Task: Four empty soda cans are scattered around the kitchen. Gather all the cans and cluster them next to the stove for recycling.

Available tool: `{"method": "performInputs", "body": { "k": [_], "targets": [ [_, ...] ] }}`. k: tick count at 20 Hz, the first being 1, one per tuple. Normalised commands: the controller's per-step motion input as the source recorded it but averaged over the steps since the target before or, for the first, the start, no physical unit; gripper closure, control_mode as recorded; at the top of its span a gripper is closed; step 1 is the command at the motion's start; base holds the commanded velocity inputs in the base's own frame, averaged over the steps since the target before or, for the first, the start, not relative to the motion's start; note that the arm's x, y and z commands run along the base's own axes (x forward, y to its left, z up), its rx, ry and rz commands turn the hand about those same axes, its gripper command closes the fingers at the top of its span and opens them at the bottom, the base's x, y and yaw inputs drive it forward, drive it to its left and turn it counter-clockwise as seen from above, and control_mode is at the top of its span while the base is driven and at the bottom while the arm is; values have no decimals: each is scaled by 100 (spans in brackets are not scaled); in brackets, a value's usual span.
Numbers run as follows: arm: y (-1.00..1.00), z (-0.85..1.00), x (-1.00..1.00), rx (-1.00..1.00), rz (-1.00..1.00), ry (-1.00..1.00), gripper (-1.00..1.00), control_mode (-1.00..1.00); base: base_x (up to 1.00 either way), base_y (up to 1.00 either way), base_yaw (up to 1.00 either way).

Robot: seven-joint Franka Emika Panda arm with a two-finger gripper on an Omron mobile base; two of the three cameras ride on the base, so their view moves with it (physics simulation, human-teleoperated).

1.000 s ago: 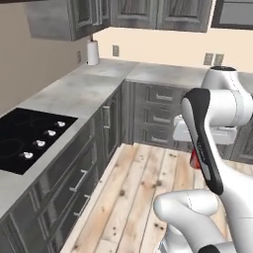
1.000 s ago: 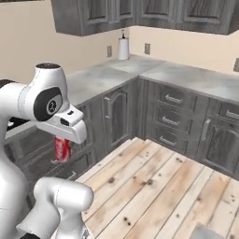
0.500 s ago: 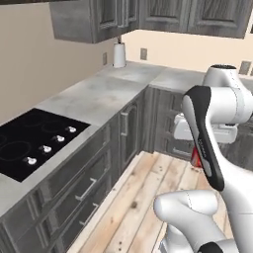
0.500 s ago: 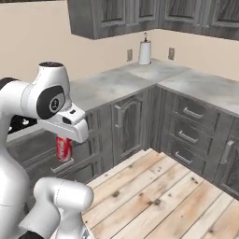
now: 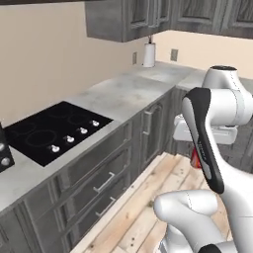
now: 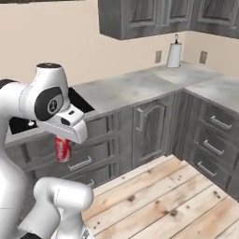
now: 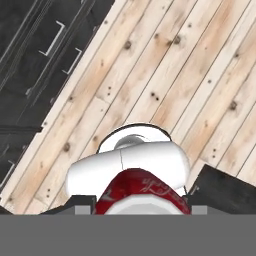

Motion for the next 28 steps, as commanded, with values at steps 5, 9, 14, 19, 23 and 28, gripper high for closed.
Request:
{"method": "performInputs", "body": {
  "k": [5,9,14,19,23,28],
  "targets": [
    [0,0,0,0,0,0,100,100,24,-73,49],
    [0,0,0,0,0,0,100,100,50,-73,46],
    [0,0,0,0,0,0,100,100,83,-66,42],
    [0,0,0,0,0,0,100,100,69,-63,28],
    [0,0,0,0,0,0,100,100,32,-35,21],
    [0,0,0,0,0,0,100,100,27,-48,32]
  ]
}}
